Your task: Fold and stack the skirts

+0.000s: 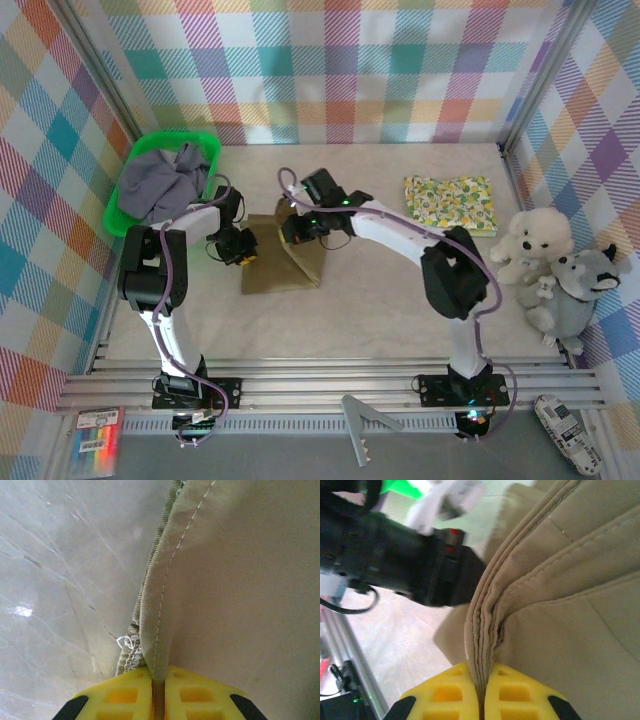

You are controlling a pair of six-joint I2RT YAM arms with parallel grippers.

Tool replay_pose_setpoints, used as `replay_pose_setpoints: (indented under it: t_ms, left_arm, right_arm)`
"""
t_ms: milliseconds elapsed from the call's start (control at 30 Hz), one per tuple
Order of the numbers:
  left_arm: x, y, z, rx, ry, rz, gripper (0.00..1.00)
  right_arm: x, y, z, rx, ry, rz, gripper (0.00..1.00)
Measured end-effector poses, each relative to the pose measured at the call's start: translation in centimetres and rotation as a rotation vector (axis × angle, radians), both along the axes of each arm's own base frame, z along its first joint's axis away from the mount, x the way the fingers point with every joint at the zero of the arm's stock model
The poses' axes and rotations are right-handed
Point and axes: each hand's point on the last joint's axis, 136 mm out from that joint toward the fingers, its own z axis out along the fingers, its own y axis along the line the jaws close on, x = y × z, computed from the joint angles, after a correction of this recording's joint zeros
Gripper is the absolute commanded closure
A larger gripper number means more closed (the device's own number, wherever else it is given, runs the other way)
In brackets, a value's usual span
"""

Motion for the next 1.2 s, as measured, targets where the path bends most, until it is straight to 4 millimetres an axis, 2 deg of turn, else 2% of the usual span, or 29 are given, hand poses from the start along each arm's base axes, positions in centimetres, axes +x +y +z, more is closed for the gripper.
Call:
replay_pose_setpoints:
  t_ms: [133,233,400,667,800,1000,1200]
  left_arm:
    - [0.0,0.0,0.0,-0.002,0.000,0.000,0.87]
    - [0.0,0.0,0.0,0.002,0.001,0.001,0.87]
    - [0.0,0.1,0.0,-0.003,0.002,0.005,0.85]
    - [0.3,0.4,0.8,-0.001,0.007,0.020,0.72]
    - [0.4,0.6,1.8,0.007,0.001,0.026,0.67]
    - [0.7,1.3,3.4,0.042,-0.026,0.033,0.69]
    - [-0.5,1.2,2.0,0.034,0.012,0.043,0.76]
  right_arm:
    - [-0.7,3.8,-0.5,0.054,0.045,0.080,1.00]
    - [-1.4,5.0,-1.8,0.065,0.095,0.107,1.00]
    - [-1.6,4.8,-3.1,0.050,0.146,0.093,1.00]
    - [-1.7,4.2,-4.4,0.015,0.185,0.050,1.00]
    - [-1.6,4.2,-5.4,0.003,0.216,0.021,1.00]
    - [-1.5,4.2,-7.0,-0.012,0.255,-0.012,1.00]
    - [-1.5,4.7,-6.6,0.020,0.260,-0.004,1.00]
